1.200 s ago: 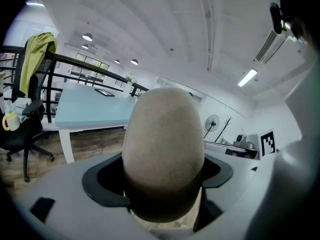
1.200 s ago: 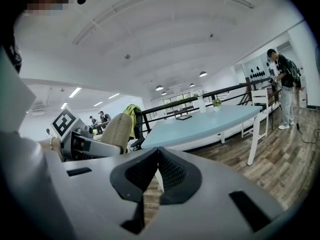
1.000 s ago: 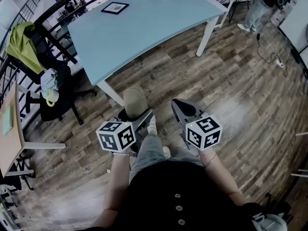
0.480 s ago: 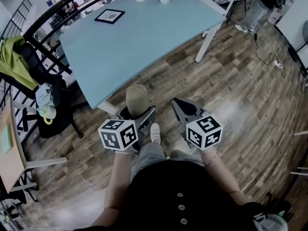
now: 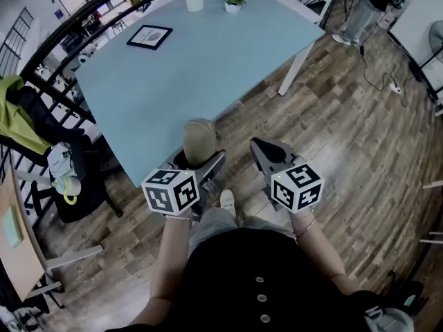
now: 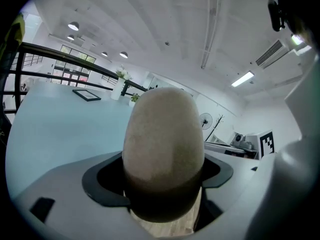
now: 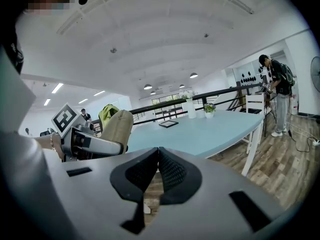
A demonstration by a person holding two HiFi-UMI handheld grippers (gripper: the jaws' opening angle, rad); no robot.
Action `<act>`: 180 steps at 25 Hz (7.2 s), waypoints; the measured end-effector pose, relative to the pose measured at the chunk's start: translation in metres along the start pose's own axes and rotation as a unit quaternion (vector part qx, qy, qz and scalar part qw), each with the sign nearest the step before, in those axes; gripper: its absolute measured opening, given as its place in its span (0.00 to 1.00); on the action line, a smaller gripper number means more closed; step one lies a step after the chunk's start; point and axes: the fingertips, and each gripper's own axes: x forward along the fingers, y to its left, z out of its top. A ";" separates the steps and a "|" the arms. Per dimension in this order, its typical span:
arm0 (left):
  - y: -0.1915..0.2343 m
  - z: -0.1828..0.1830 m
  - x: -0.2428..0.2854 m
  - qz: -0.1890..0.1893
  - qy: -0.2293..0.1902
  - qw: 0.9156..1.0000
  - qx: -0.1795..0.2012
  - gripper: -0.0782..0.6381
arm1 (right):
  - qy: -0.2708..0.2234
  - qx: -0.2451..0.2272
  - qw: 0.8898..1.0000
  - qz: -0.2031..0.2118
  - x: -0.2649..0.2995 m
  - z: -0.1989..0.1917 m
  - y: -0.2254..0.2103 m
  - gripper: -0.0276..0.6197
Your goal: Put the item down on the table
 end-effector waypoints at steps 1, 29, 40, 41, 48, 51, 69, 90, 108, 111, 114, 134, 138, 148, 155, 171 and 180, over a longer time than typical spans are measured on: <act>0.004 0.004 0.004 -0.001 0.002 1.000 0.001 0.69 | 0.000 0.000 1.000 0.001 0.005 0.002 -0.002 0.05; 0.072 0.058 0.066 -0.026 0.008 1.000 -0.006 0.69 | 0.009 -0.025 1.000 0.000 0.102 0.043 -0.038 0.05; 0.105 0.098 0.116 0.018 -0.013 0.999 -0.025 0.69 | 0.010 -0.045 0.998 0.049 0.170 0.077 -0.084 0.05; 0.109 0.101 0.122 0.024 -0.015 0.999 -0.028 0.69 | 0.010 -0.046 0.997 0.054 0.177 0.080 -0.090 0.05; 0.137 0.130 0.161 0.073 -0.031 0.995 -0.059 0.69 | 0.025 -0.054 0.993 0.105 0.233 0.108 -0.128 0.05; 0.149 0.150 0.174 0.096 -0.046 0.992 -0.067 0.69 | 0.024 -0.069 0.988 0.133 0.255 0.128 -0.138 0.05; 0.195 0.201 0.246 0.198 -0.094 0.968 -0.120 0.69 | 0.084 -0.091 0.956 0.268 0.351 0.149 -0.197 0.05; 0.216 0.202 0.262 0.208 -0.063 0.966 -0.136 0.69 | 0.114 -0.063 0.952 0.278 0.381 0.135 -0.207 0.05; 0.232 0.194 0.277 0.162 -0.007 0.978 -0.131 0.69 | 0.144 -0.014 0.961 0.237 0.390 0.118 -0.225 0.05; 0.234 0.191 0.279 0.154 0.000 0.979 -0.130 0.69 | 0.148 -0.016 0.960 0.235 0.392 0.114 -0.223 0.05; 0.237 0.187 0.279 0.150 0.006 0.980 -0.133 0.69 | 0.151 -0.015 0.961 0.233 0.394 0.111 -0.220 0.05; 0.297 0.178 0.287 0.166 0.109 0.978 -0.063 0.69 | 0.187 -0.017 0.956 0.227 0.420 0.083 -0.210 0.05; 0.309 0.177 0.296 0.184 0.154 0.971 0.009 0.69 | 0.191 -0.012 0.959 0.210 0.427 0.079 -0.221 0.05; 0.320 0.166 0.328 0.155 0.233 0.957 0.080 0.69 | 0.197 -0.007 0.964 0.177 0.442 0.073 -0.247 0.05; 0.335 0.167 0.343 0.160 0.258 0.947 0.108 0.69 | 0.206 0.000 0.964 0.168 0.446 0.065 -0.254 0.05; 0.337 0.163 0.373 0.158 0.284 0.938 0.121 0.69 | 0.214 0.028 0.964 0.152 0.437 0.046 -0.264 0.05; 0.334 0.159 0.377 0.170 0.291 0.930 0.149 0.69 | 0.209 0.033 0.967 0.139 0.431 0.046 -0.270 0.05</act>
